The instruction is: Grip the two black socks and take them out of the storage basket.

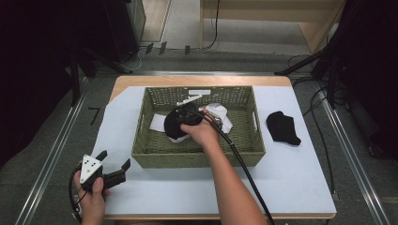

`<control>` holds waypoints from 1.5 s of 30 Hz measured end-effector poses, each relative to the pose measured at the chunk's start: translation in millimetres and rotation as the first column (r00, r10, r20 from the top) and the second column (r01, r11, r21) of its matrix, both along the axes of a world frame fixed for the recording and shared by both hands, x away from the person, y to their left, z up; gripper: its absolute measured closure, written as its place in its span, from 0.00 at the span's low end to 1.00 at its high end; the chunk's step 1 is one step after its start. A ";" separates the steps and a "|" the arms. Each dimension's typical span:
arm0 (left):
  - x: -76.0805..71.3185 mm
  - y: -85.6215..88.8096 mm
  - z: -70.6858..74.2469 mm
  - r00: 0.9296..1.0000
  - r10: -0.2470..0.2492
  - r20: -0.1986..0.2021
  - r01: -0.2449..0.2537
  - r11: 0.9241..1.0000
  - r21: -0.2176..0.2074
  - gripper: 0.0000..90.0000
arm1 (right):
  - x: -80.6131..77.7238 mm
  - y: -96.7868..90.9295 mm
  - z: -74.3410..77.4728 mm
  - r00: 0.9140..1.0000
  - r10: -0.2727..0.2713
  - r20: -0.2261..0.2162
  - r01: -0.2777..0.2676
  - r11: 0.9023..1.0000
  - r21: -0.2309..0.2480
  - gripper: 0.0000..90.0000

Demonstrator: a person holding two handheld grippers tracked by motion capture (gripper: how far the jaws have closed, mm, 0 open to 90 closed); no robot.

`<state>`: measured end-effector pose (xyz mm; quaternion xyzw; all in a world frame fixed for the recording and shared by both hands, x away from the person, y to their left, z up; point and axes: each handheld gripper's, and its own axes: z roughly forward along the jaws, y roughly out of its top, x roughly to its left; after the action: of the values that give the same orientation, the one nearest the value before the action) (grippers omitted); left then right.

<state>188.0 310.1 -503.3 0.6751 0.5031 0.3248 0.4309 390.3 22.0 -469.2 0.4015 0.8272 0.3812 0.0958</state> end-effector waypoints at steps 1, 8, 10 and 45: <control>0.1 0.1 0.0 1.000 0.000 -0.001 0.000 1.000 0.000 0.10 | 0.2 -1.7 3.0 1.000 -0.010 0.024 0.009 1.000 0.010 0.99; 0.1 -0.1 0.0 1.000 0.001 -0.001 -0.001 1.000 -0.001 0.10 | -0.6 -11.5 14.7 0.987 -0.099 0.128 0.093 0.994 0.058 1.00; 0.1 -0.1 0.1 1.000 0.001 -0.002 -0.001 1.000 0.001 0.10 | -1.6 -17.3 20.5 0.971 -0.155 0.185 0.142 0.986 0.082 1.00; 0.7 0.4 0.1 1.000 0.001 -0.005 -0.001 1.000 -0.004 0.10 | -28.3 -91.0 72.1 0.763 -0.397 0.510 0.200 0.895 0.398 1.00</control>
<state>188.7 310.5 -503.2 0.6747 0.5051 0.3222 0.4310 362.0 -68.9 -397.0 0.4044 0.6092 0.5934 0.3364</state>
